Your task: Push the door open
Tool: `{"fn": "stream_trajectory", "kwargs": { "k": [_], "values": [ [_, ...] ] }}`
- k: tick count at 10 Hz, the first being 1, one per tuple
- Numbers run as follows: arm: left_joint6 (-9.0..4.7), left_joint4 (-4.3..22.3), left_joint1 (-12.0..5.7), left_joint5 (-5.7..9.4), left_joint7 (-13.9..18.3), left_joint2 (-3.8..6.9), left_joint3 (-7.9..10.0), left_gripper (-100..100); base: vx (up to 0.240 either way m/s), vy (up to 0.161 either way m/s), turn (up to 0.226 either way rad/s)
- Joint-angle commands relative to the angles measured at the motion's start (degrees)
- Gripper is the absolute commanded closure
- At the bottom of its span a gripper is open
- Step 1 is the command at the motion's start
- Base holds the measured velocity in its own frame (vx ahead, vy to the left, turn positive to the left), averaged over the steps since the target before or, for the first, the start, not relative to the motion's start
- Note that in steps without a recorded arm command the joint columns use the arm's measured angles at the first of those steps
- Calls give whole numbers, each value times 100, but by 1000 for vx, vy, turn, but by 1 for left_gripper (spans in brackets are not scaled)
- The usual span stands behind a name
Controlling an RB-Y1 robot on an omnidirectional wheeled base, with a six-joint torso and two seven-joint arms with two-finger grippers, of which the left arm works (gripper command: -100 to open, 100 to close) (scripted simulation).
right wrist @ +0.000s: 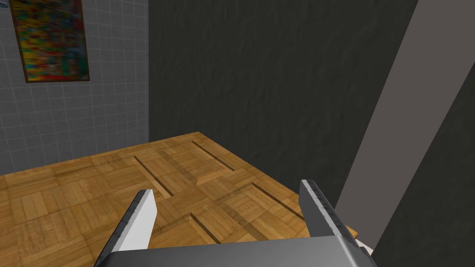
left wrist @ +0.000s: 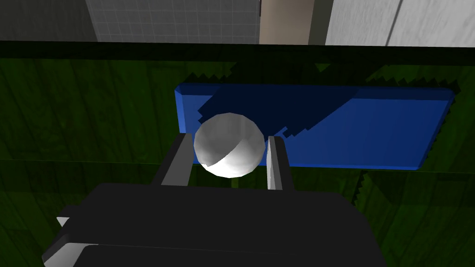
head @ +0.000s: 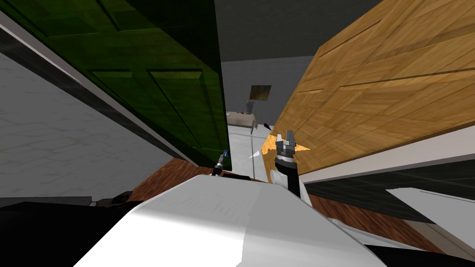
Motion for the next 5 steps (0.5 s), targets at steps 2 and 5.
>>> {"fn": "stream_trajectory", "kwargs": {
  "k": [2, 5],
  "values": [
    [-40, 31, -54, 65, -43, 89, 159, 100, 171, -66, 41],
    [-36, 54, -81, 140, -96, 160, 335, 100, 191, -51, 44]
  ]
}}
